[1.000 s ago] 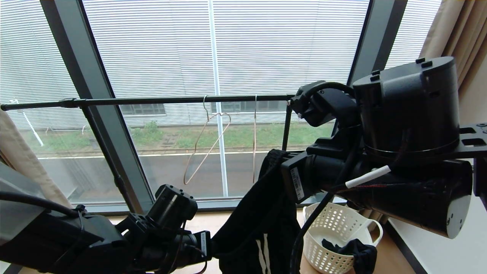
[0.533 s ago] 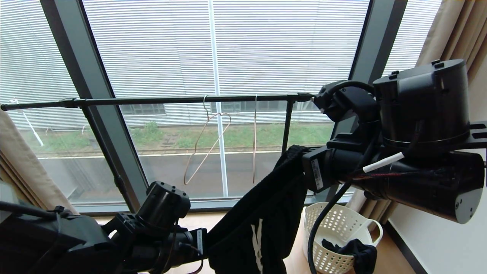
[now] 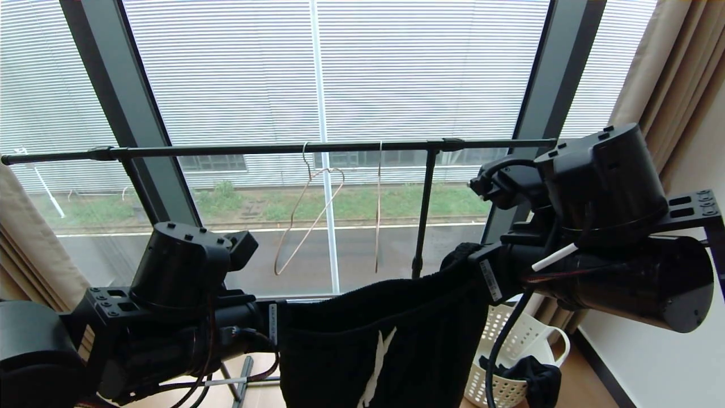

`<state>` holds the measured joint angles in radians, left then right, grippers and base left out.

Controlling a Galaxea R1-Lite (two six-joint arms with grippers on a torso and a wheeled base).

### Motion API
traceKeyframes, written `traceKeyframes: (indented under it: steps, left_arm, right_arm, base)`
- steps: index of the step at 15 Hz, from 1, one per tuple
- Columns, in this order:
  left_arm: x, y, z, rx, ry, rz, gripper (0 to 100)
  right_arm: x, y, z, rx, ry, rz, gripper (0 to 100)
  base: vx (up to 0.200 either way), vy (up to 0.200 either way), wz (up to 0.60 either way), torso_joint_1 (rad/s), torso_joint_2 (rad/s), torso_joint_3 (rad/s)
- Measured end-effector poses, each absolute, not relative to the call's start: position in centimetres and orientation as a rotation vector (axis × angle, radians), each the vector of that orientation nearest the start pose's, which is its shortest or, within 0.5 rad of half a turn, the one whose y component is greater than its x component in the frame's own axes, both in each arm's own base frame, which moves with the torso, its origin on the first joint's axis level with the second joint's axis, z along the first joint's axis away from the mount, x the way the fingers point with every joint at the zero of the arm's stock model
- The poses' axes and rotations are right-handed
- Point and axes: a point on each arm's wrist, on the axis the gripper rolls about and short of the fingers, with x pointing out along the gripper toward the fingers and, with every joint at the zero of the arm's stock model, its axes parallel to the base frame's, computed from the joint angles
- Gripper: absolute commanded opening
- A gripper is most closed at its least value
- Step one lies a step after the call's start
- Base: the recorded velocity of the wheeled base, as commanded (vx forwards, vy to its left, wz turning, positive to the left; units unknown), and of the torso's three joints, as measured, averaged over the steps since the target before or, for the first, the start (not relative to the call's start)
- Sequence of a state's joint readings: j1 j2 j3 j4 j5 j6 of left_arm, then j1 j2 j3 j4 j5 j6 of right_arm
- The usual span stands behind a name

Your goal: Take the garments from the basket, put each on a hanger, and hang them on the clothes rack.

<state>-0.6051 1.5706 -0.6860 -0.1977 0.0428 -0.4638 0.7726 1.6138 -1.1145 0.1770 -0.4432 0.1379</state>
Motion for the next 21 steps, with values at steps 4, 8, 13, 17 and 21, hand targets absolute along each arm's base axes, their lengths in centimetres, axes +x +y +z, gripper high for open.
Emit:
traceKeyframes:
  steps: [4, 8, 13, 17, 21]
  left_arm:
    - [21.5, -14.2, 17.2, -0.206, 0.723, -0.356, 0]
    - [23.5, -14.8, 19.2, -0.212, 0.664, -0.355, 0]
    - [27.3, -16.5, 23.0, -0.184, 0.585, -0.376, 0]
    - [30.1, -18.4, 25.5, -0.163, 0.532, -0.401, 0]
    - [31.4, -20.3, 26.1, -0.156, 0.523, -0.425, 0]
  right_arm:
    - [21.2, 19.3, 21.2, -0.273, 0.598, 0.266, 0]
    - [20.4, 19.2, 20.1, -0.311, 0.625, 0.258, 0]
    - [17.5, 19.5, 19.5, -0.393, 0.627, 0.340, 0]
    - [14.1, 21.3, 18.2, -0.461, 0.646, 0.515, 0]
    - [11.7, 25.3, 17.9, -0.382, 0.656, 0.665, 0]
  base:
    - [0.000, 0.000, 0.00, 0.000, 0.00, 0.000]
    - [0.000, 0.000, 0.00, 0.000, 0.00, 0.000]
    - [0.000, 0.000, 0.00, 0.000, 0.00, 0.000]
    - [0.000, 0.000, 0.00, 0.000, 0.00, 0.000]
    - [0.000, 0.000, 0.00, 0.000, 0.00, 0.000]
